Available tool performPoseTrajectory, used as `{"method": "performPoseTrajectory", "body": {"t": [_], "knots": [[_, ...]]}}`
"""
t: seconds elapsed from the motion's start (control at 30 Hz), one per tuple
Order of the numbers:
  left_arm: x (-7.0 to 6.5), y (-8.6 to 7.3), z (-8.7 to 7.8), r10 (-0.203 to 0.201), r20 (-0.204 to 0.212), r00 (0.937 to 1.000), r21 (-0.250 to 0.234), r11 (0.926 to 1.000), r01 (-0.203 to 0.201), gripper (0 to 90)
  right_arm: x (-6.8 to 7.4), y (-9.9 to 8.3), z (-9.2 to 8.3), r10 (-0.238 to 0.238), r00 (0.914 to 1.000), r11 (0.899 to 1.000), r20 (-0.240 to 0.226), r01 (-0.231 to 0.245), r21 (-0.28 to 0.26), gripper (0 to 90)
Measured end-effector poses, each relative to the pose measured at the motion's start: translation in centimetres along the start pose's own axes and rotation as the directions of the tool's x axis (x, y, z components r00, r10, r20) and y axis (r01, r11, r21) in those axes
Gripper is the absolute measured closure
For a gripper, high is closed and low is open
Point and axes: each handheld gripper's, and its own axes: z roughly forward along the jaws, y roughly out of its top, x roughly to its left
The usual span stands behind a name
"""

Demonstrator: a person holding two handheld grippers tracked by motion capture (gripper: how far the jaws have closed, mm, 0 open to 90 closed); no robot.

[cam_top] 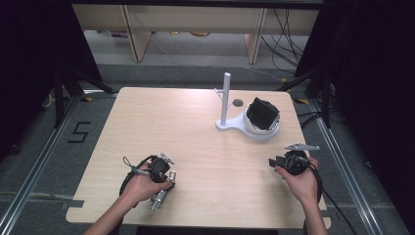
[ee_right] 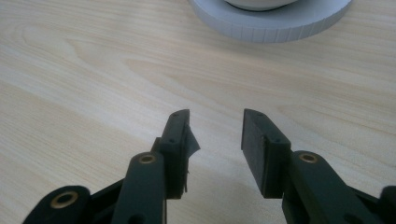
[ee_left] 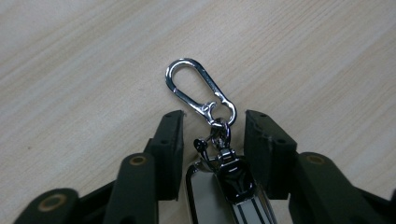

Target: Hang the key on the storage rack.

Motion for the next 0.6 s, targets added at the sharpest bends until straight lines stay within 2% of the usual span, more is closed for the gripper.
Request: {"method": "performPoseTrajectory", "body": {"t": [0.13,0.2,0.23,0.33,0.47,0.6], "knots": [[0.07,0.2,-0.03,0.019,-0.009,0.9998,0.02,0.9996,-0.019,64.5,0.12,0.04,-0.05,0.022,0.9997,1.0,-0.007,-0.022,0.009,62.6],[-0.06,0.29,-0.02,0.05,-0.029,0.9983,0.028,0.9984,-0.049,67.2,0.12,0.03,-0.05,0.023,0.9997,1.0,-0.008,-0.023,0.009,62.5],[-0.25,0.27,0.01,0.041,-0.032,0.9987,0.029,0.9988,-0.04,68.9,0.11,0.02,-0.06,0.022,0.9997,1.0,-0.007,-0.022,0.008,62.6],[-0.19,0.4,-0.09,0.093,-0.023,0.9954,0.051,0.9945,-0.091,72.0,-0.02,-0.01,-0.07,0.007,1.0,1.0,0.002,-0.007,0.014,62.4],[-0.25,0.44,-0.21,0.131,-0.024,0.9911,0.066,0.9894,-0.129,74.7,0.01,-0.05,-0.04,0.013,0.9999,1.0,0.002,-0.013,0.012,62.2],[-0.27,0.39,-0.22,0.134,-0.02,0.9908,0.068,0.9889,-0.133,75.2,-0.02,-0.07,-0.02,0.012,0.9999,1.0,0.003,-0.012,0.012,61.9]]}}
